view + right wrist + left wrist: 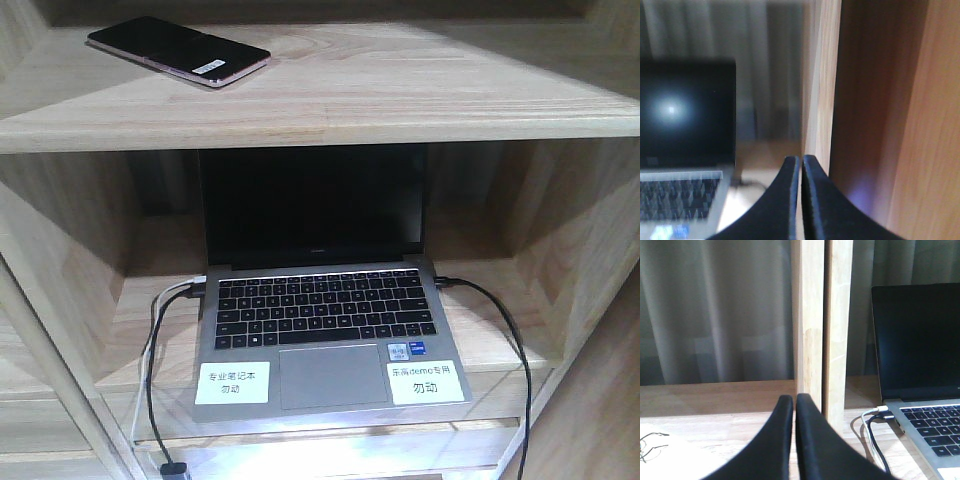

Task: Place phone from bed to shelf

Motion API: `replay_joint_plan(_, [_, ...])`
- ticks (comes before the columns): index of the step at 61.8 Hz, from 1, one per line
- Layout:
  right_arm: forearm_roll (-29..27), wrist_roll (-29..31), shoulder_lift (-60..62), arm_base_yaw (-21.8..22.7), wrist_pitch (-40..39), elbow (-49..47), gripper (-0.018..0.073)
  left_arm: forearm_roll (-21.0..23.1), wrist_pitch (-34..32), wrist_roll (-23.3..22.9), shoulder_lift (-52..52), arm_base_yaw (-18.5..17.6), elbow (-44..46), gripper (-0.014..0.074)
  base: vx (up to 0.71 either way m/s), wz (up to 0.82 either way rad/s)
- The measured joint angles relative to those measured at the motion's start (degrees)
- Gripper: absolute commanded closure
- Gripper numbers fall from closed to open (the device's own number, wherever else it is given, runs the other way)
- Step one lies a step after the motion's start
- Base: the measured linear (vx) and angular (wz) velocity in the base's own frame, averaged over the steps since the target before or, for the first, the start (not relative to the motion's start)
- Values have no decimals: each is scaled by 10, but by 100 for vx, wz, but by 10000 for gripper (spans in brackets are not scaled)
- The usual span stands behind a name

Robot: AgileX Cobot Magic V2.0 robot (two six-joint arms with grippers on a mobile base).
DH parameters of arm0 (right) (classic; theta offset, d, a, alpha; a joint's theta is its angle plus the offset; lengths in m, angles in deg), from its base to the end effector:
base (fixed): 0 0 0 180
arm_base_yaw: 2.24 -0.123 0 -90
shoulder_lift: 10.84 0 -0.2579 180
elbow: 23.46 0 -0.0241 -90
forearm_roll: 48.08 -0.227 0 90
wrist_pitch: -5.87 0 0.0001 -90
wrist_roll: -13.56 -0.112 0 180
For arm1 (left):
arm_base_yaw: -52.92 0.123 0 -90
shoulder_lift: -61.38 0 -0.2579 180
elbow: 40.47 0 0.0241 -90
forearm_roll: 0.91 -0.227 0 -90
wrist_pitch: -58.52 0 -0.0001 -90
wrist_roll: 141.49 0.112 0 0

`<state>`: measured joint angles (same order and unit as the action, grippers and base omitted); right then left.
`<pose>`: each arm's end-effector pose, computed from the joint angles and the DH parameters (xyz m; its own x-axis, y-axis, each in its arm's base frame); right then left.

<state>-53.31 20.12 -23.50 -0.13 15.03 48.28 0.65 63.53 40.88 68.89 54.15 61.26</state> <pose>0.0837 -0.0014 0.2187 -0.0619 -0.0221 -0.9978 0.0208 0.9995 -0.0234 0.0809 0.0015 0.1958 -0.0140 0.0139 -0.9998 -0.0189 0.9997 0.0142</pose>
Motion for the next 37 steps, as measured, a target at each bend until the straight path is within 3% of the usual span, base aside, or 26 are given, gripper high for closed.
replay_joint_plan(16, [0, 0, 44, 0, -58, 62, 565, 0, 0, 0, 0, 0, 0, 595, 0, 0])
replay_joint_plan(37, [0, 0, 47, 0, -62, 62, 565, 0, 0, 0, 0, 0, 0, 595, 0, 0])
